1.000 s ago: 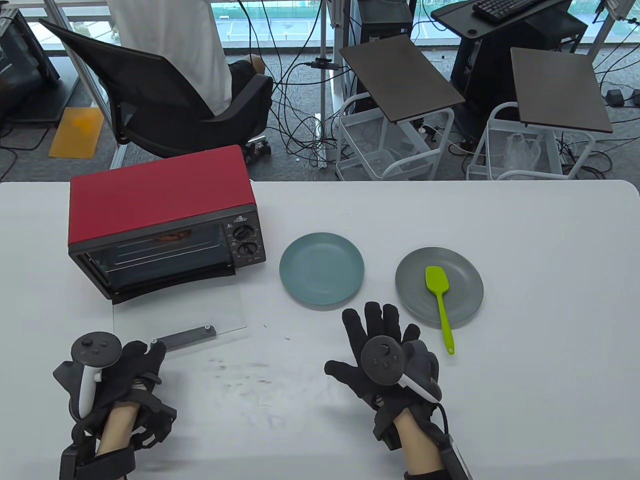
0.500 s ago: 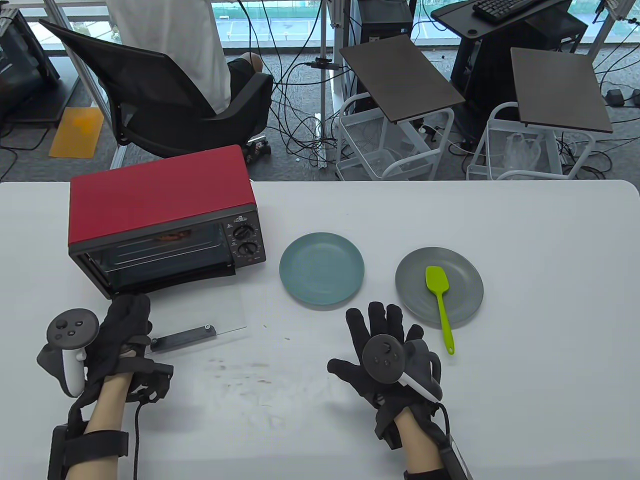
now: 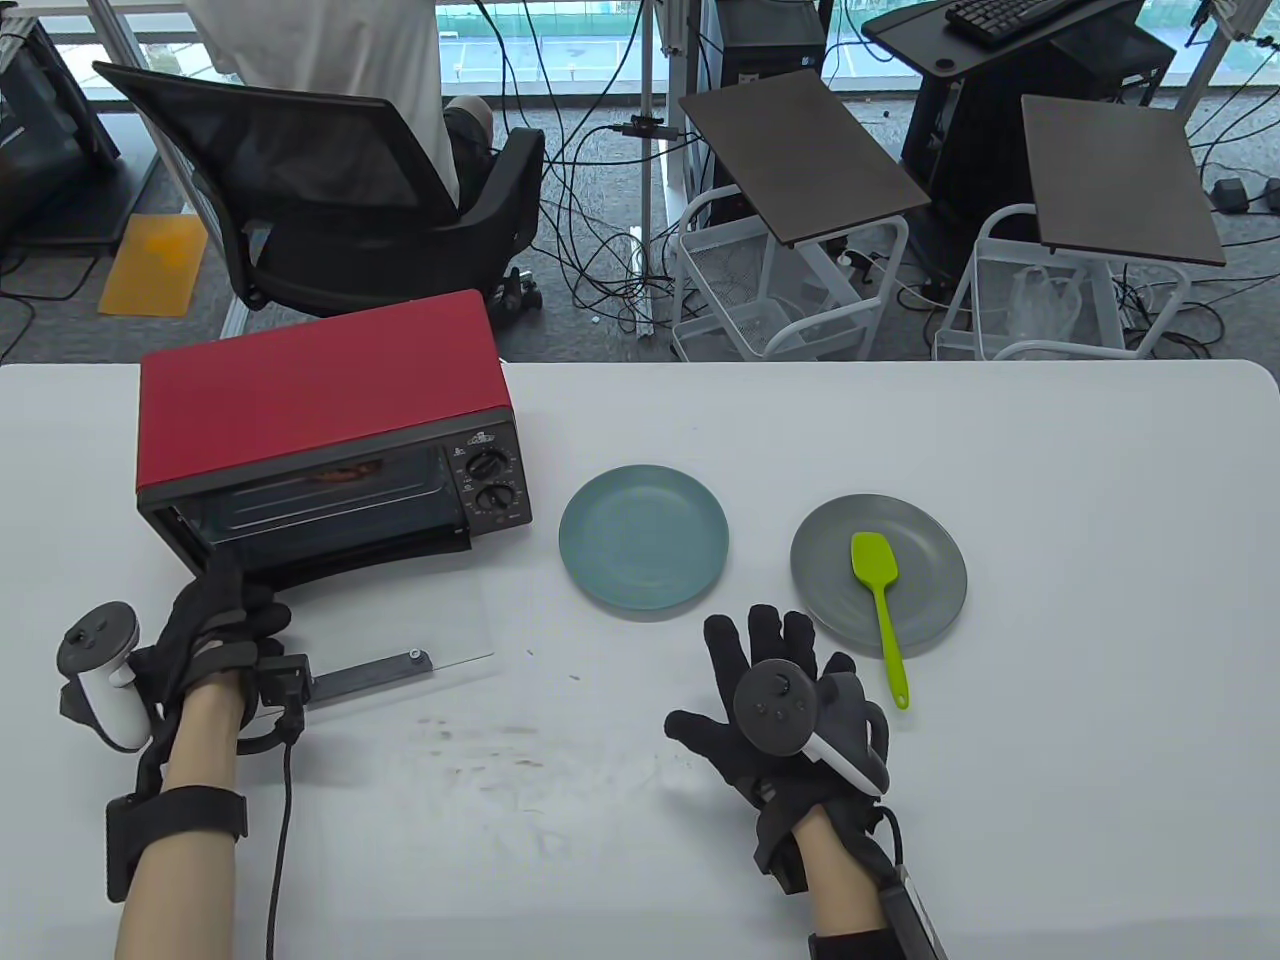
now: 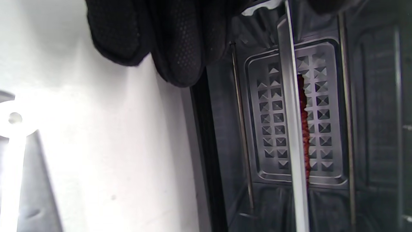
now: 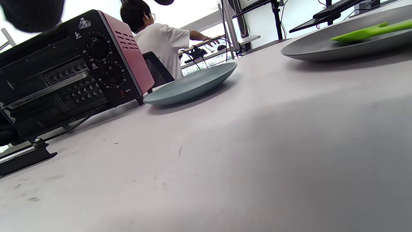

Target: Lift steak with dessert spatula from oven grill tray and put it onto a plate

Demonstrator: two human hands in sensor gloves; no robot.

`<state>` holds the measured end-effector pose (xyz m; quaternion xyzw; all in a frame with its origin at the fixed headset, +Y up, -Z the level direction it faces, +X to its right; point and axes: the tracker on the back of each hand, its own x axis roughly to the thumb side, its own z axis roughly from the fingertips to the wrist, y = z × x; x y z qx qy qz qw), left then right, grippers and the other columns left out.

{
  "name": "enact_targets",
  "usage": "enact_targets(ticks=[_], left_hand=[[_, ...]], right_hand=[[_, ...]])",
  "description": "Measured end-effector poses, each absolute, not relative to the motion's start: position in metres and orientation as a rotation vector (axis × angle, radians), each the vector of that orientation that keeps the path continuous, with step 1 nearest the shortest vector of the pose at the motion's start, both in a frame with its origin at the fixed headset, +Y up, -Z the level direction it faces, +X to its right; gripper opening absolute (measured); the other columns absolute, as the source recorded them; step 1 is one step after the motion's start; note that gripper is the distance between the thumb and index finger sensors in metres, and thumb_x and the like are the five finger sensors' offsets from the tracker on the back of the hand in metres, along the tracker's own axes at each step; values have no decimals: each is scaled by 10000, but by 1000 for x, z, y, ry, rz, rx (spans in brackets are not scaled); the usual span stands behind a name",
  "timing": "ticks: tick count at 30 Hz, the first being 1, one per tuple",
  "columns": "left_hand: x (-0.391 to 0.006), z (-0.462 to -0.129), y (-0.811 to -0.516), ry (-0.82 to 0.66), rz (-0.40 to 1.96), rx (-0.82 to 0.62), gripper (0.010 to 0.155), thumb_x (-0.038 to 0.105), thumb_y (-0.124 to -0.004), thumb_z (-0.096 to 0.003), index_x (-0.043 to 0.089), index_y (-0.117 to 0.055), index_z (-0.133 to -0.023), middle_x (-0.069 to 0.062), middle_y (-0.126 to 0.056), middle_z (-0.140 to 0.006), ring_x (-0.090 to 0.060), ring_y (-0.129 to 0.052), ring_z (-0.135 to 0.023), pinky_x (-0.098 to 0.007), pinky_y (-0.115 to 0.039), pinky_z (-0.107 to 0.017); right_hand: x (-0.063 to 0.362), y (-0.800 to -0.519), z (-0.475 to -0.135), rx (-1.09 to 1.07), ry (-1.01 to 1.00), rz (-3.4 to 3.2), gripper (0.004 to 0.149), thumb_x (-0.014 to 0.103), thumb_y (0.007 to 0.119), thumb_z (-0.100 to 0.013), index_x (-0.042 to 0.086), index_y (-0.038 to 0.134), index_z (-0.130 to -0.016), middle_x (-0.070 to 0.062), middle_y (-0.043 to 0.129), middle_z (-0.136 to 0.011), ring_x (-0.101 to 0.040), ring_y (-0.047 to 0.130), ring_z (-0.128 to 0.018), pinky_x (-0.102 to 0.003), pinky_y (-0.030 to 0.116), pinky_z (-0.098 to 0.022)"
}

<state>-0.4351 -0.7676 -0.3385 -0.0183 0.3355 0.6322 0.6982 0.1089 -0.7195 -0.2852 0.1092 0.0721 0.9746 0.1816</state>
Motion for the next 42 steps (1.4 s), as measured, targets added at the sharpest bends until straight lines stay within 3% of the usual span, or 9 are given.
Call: enact_targets(ticks=[7, 8, 10, 17, 20, 27, 30, 31, 42], left_hand=[[-438, -352, -764, 754, 1339, -62, 770, 785, -544, -572, 170, -402, -1014, 61, -674, -1087, -68, -992, -792, -353, -869, -552], [-437, -354, -764, 755, 1328, -67, 976, 787, -540, -577, 104, -75, -1098, 85, -676, -1087, -59, -995, -787, -346, -871, -547], [-436, -358, -764, 749, 1318, -70, 1091, 788, -535, -585, 52, 71, -1115, 89, -679, -1093, -44, -1003, -776, -338, -875, -543], [-432, -372, -762, 746, 1294, -115, 1056, 794, -519, -615, -11, -83, -1141, 151, -674, -1101, 137, -989, -755, -299, -880, -539], [-432, -377, -761, 739, 1279, -131, 1056, 798, -507, -630, 47, -2, -1176, 176, -655, -1115, 197, -976, -749, -279, -885, -540], [-433, -383, -763, 738, 1294, -140, 871, 797, -489, -658, 194, -170, -1201, 264, -655, -1110, 273, -970, -722, -245, -890, -525], [-432, -383, -762, 726, 1302, -153, 851, 799, -485, -664, 212, -193, -1206, 181, -656, -1130, 288, -965, -721, -235, -892, -521], [-433, -384, -762, 724, 1307, -158, 843, 802, -480, -668, 218, -201, -1208, 270, -653, -1115, 294, -964, -719, -231, -892, -521], [-433, -394, -764, 727, 1314, -149, 832, 837, -471, -697, 197, -346, -1214, 64, -628, -1197, 329, -950, -715, -164, -905, -485]], right_hand=[[108, -720, -285, 305, 215, 2760, 941, 741, 602, -453, 247, 186, -1136, -207, 54, -1167, -515, 10, -1025, -836, 163, -642], [108, -720, -285, 305, 219, 2761, 941, 741, 602, -454, 245, 186, -1137, -209, 56, -1167, -515, 11, -1025, -836, 164, -641], [108, -720, -285, 306, 236, 2758, 940, 741, 600, -456, 245, 183, -1136, -210, 55, -1167, -515, 14, -1026, -836, 165, -642], [109, -720, -285, 302, 236, 2759, 939, 740, 601, -456, 243, 187, -1136, -211, 88, -1165, -517, 19, -1025, -836, 169, -641], [108, -720, -285, 305, 240, 2758, 940, 740, 601, -455, 243, 186, -1136, -211, 88, -1165, -517, 18, -1025, -836, 168, -641], [109, -720, -285, 303, 235, 2757, 940, 740, 603, -454, 243, 188, -1136, -210, 88, -1166, -516, 17, -1026, -836, 168, -641], [108, -720, -286, 304, 242, 2762, 939, 740, 603, -455, 246, 186, -1136, -211, 56, -1167, -517, 16, -1025, -836, 167, -641], [108, -720, -286, 305, 245, 2763, 939, 739, 603, -455, 245, 187, -1136, -211, 56, -1167, -516, 16, -1026, -836, 167, -641], [109, -721, -286, 286, 261, 2768, 940, 739, 604, -455, 244, 187, -1137, -210, 91, -1167, -517, 16, -1026, -836, 166, -641]])
